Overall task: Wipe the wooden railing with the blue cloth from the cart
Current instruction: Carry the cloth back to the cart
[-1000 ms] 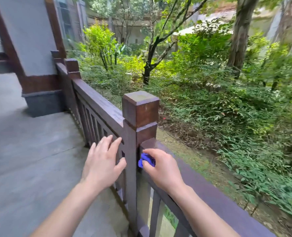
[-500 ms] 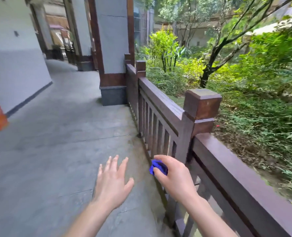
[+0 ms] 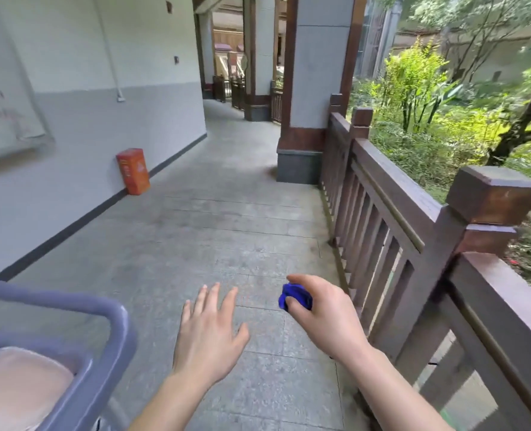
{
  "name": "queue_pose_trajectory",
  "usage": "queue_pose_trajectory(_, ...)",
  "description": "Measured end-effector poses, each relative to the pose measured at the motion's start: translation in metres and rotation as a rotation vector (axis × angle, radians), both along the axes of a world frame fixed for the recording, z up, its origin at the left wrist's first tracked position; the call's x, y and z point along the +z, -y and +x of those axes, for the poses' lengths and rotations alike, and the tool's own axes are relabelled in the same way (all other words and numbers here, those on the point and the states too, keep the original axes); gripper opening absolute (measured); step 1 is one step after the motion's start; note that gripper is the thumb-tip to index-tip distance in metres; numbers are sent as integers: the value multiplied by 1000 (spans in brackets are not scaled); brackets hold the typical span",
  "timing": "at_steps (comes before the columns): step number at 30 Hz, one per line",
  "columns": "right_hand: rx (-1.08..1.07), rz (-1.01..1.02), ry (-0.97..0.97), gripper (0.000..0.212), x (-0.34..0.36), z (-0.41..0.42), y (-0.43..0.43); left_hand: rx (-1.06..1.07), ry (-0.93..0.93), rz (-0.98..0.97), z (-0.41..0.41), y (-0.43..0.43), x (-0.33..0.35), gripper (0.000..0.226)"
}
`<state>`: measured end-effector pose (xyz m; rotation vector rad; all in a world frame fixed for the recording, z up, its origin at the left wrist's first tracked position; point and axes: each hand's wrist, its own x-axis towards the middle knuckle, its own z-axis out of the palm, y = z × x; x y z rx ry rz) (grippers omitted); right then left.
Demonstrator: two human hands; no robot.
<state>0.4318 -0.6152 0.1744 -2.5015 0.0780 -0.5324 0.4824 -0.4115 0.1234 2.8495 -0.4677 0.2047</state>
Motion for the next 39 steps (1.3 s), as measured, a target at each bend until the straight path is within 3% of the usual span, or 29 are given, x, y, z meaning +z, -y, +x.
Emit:
queue_pose_trajectory(20, 760, 0, -28, 32, -31, -103, -221, 714, 14, 107, -265, -210, -8, 61)
queue_pose_trajectory(31, 951, -43, 12, 28, -42, -184, -396, 868, -48, 108, -377, -359, -35, 64)
queue_pose_trajectory(39, 1024, -56, -56, 29, -88, -239, -472, 974, -117, 73, -474, -408, -69, 58)
